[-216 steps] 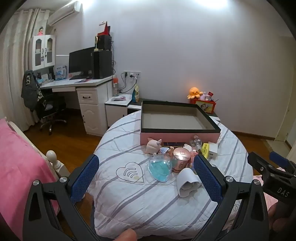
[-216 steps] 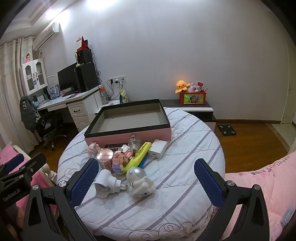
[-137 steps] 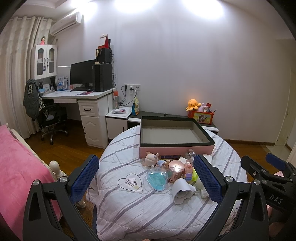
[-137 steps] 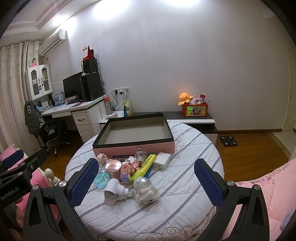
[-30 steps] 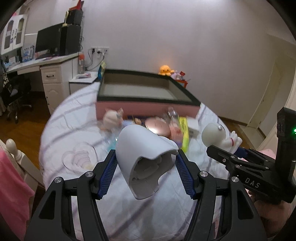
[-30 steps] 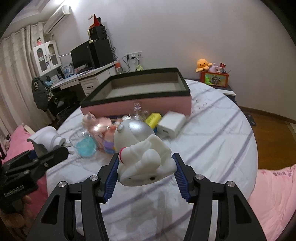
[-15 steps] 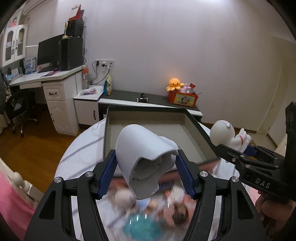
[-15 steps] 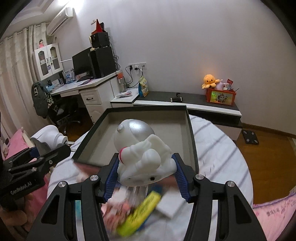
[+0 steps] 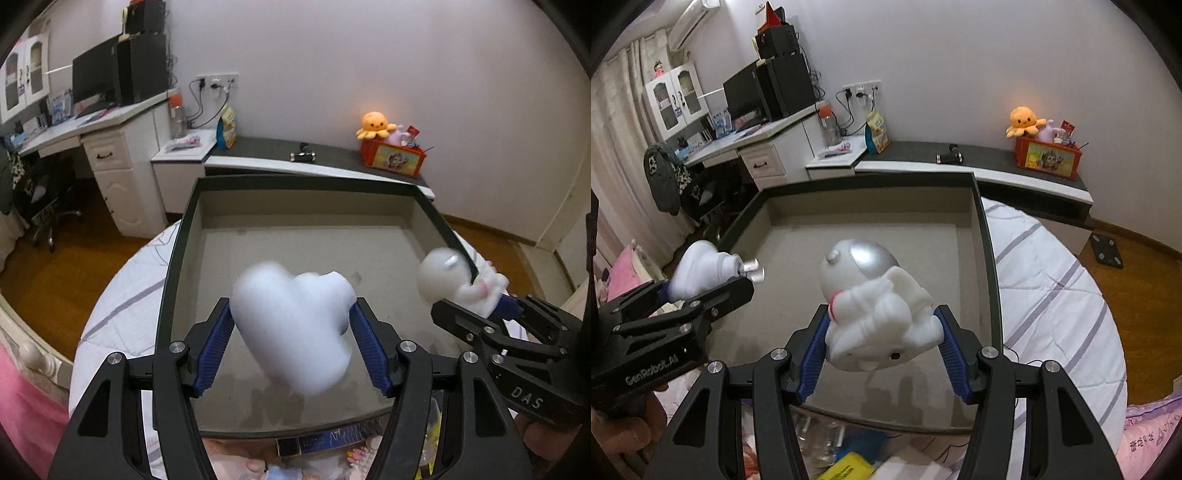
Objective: Organize rigid objects
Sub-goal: 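Carry both items into the pink box and open both tools to release, then withdraw both tools from the box back toward the remaining items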
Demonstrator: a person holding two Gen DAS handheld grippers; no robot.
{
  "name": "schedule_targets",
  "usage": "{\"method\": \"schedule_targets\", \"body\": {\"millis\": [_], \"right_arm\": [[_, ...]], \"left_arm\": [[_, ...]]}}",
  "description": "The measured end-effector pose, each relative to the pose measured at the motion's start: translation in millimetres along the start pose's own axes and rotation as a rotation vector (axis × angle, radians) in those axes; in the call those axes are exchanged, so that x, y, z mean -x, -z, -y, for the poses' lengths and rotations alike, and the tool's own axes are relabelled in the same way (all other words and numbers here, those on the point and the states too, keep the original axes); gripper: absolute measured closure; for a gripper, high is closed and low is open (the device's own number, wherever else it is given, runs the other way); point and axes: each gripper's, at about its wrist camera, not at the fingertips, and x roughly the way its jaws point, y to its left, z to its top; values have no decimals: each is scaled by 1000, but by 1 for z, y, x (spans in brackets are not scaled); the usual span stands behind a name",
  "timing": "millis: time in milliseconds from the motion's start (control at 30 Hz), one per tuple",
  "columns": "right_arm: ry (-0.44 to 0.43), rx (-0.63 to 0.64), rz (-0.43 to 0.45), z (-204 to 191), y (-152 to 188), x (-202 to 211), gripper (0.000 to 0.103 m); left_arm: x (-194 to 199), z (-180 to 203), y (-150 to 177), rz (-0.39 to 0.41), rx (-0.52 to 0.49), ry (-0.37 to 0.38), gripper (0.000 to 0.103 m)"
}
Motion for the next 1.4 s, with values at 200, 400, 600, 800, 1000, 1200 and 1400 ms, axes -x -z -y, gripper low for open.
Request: {"method": "schedule_targets", "body": {"millis": [200,400,600,800,1000,1200,1400], "right_arm": [[16,-17,40,-1,4,12,16],[55,-95,115,-8,17,51,0],[130,-124,179,-29,38,101,0],[189,-107,213,-58,58,140,0],[198,-63,229,-76,75,162,0],[176,-38,228,-73,86,167,0],[152,-51,226,-61,95,171,0]], "left_arm": [[26,-5,2,68,1,-44,3],[84,-26,16,162,-1,-31,0],[140,-41,47,238,-43,31,0],[173,-52,68,266,-33,77,0],[187,-57,85,275,-6,74,0],[192,-54,104,272,33,45,0],[194,-46,118,259,53,21,0]]}}
